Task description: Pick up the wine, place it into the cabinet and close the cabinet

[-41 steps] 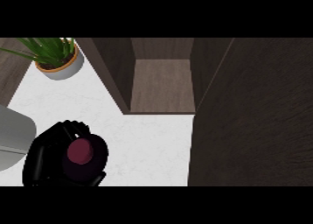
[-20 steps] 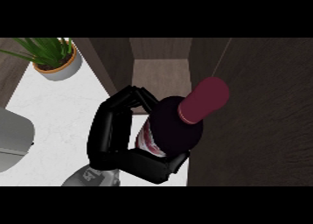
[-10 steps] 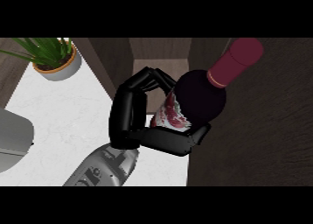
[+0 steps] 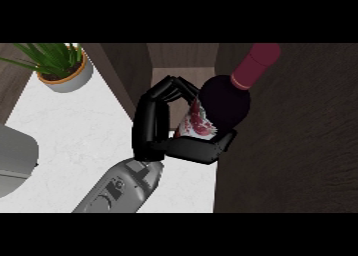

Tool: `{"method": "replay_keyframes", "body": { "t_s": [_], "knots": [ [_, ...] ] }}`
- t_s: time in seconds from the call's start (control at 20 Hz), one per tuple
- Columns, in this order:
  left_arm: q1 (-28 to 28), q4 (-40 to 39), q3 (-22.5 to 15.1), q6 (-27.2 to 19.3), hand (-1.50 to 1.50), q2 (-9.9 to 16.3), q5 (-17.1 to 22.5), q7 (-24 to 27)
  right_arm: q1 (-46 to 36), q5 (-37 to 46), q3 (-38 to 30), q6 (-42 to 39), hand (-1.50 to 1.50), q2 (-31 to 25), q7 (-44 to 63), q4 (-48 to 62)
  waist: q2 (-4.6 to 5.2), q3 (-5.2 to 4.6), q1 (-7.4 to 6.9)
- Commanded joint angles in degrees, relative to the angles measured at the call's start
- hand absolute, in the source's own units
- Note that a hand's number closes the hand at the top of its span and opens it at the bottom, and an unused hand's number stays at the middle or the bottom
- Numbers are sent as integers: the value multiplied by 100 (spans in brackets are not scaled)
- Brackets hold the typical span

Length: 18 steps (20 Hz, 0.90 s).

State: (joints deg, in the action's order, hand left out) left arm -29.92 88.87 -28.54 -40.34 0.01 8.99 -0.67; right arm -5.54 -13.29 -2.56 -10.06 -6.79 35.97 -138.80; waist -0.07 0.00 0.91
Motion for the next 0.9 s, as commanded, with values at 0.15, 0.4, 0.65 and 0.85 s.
{"method": "replay_keyframes", "body": {
  "t_s": [0.15,0.4,0.65,0.85],
  "knots": [
    [645,-146,122,307,150,-1,607,1033,599,-552,-106,-153,-150,79,-24,-788,1,-1,-22],
    [51,-806,15,-114,150,-1,524,925,35,-622,-153,203,-150,-54,628,-938,-5,0,-19],
    [-57,-1583,-156,-171,150,-1,659,1487,-17,-699,-240,39,-150,-115,367,-708,6,0,0],
    [-203,-1894,57,-128,150,-1,686,1757,7,-406,-37,166,-150,-38,417,-830,5,-1,-5]
  ]
}}
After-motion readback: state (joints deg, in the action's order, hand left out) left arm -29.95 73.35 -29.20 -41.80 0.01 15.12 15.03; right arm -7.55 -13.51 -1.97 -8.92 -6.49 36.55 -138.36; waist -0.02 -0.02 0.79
